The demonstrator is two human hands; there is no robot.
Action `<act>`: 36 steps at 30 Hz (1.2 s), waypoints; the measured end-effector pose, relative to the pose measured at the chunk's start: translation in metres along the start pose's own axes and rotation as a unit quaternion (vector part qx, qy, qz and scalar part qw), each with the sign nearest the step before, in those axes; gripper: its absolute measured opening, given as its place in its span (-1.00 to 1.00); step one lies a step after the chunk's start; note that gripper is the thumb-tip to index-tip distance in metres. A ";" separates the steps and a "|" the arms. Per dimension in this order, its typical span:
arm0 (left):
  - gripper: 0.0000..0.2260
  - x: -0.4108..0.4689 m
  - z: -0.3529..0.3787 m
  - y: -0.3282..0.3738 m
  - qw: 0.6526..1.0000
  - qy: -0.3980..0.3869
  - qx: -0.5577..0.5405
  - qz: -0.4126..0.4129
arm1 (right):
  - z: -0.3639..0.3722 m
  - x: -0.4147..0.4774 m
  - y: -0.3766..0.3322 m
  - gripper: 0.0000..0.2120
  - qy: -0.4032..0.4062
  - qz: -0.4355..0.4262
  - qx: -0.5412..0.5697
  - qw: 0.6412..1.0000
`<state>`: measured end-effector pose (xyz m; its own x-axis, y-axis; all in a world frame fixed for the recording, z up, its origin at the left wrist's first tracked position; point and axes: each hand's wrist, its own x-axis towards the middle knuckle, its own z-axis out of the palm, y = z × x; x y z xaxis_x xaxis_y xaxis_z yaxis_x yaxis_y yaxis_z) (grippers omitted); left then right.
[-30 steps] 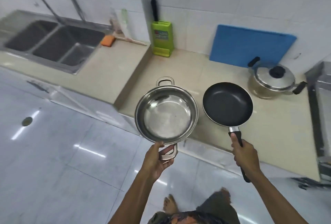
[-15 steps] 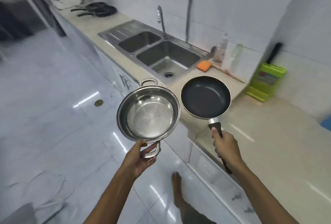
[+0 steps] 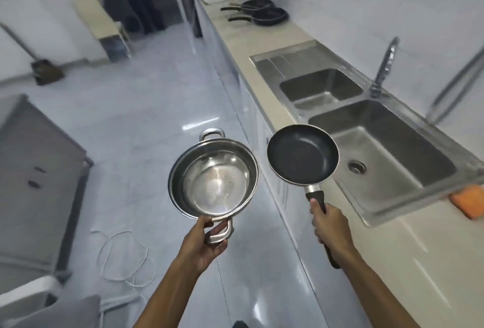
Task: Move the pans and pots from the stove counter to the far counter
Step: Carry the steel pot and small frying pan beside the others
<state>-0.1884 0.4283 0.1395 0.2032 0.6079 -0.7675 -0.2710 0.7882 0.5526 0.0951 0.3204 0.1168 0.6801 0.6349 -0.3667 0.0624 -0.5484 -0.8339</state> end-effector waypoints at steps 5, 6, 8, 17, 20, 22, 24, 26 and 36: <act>-0.72 0.082 0.026 0.092 1.000 0.010 -0.028 0.009 | 0.066 0.101 -0.070 -0.66 -0.034 -0.022 -0.002 0.999; -0.73 0.102 0.033 0.113 0.999 0.005 -0.030 0.012 | 0.080 0.124 -0.085 -0.66 -0.037 -0.028 -0.004 0.999; -0.73 0.145 0.048 0.157 1.000 -0.008 -0.026 0.013 | 0.108 0.171 -0.116 -0.65 -0.032 -0.031 0.001 0.999; -0.76 0.305 0.132 0.345 0.999 -0.021 0.023 -0.013 | 0.190 0.345 -0.246 -0.59 0.030 -0.005 0.005 1.000; -0.78 0.357 0.173 0.402 0.998 -0.039 0.039 -0.017 | 0.210 0.401 -0.285 -0.57 0.055 -0.005 0.015 0.998; -0.79 0.400 0.203 0.436 0.997 -0.052 0.051 -0.024 | 0.225 0.449 -0.305 -0.58 0.069 0.006 0.022 0.997; -0.78 0.444 0.237 0.469 0.996 -0.058 0.062 -0.031 | 0.239 0.501 -0.327 -0.57 0.081 0.013 0.031 0.996; -0.77 0.488 0.271 0.499 0.994 -0.073 0.071 -0.034 | 0.251 0.551 -0.346 -0.56 0.092 0.021 0.047 0.994; -0.74 0.673 0.446 0.653 0.975 -0.115 0.156 -0.111 | 0.270 0.766 -0.446 -0.62 0.167 0.085 0.055 0.981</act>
<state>0.1909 1.3943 0.1285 0.4391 0.3960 -0.8065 0.0957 0.8719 0.4802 0.3911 1.1983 0.0967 0.8759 0.3159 -0.3646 -0.1397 -0.5573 -0.8185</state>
